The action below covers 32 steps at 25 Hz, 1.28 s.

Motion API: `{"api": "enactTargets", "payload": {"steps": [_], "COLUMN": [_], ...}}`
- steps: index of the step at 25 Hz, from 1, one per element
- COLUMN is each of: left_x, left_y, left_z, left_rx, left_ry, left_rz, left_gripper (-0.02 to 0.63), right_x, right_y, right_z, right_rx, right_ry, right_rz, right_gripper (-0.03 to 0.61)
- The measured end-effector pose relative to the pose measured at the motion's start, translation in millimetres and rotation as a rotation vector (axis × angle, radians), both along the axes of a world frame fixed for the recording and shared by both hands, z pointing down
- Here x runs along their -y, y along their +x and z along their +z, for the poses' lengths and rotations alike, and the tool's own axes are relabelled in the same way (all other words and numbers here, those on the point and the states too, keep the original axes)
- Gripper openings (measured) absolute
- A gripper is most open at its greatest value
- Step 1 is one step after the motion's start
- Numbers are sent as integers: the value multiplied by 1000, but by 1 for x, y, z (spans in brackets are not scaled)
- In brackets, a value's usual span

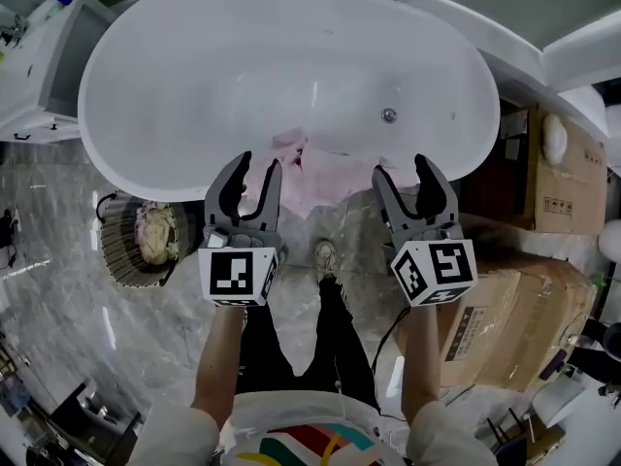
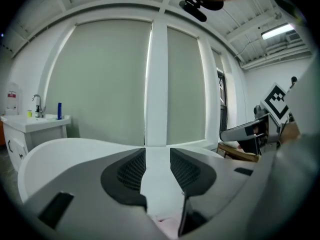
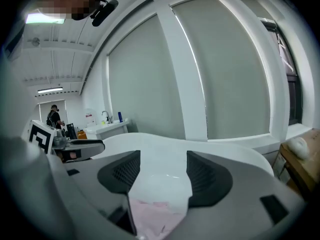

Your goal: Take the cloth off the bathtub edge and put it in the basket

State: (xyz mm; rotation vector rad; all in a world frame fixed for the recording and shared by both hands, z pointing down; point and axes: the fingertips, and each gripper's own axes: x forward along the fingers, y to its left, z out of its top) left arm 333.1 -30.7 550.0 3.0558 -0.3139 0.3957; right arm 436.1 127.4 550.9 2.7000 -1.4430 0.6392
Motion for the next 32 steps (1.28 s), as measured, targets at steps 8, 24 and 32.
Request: {"api": "enactTargets", "payload": {"steps": [8, 24, 32], "left_x": [-3, 5, 19], "left_y": [-12, -53, -56], "left_z": [116, 233, 241], "left_rx": [145, 328, 403], "left_ry": [-94, -177, -33], "left_rz": [-49, -133, -231], "left_gripper": [199, 222, 163], "right_x": [-8, -12, -9], "right_y": [7, -28, -29], "right_z": [125, 272, 280], "right_rx": [85, 241, 230], "right_ry": [-134, -291, -324], "right_rz": [38, 93, 119], "right_gripper": [282, 291, 293]}}
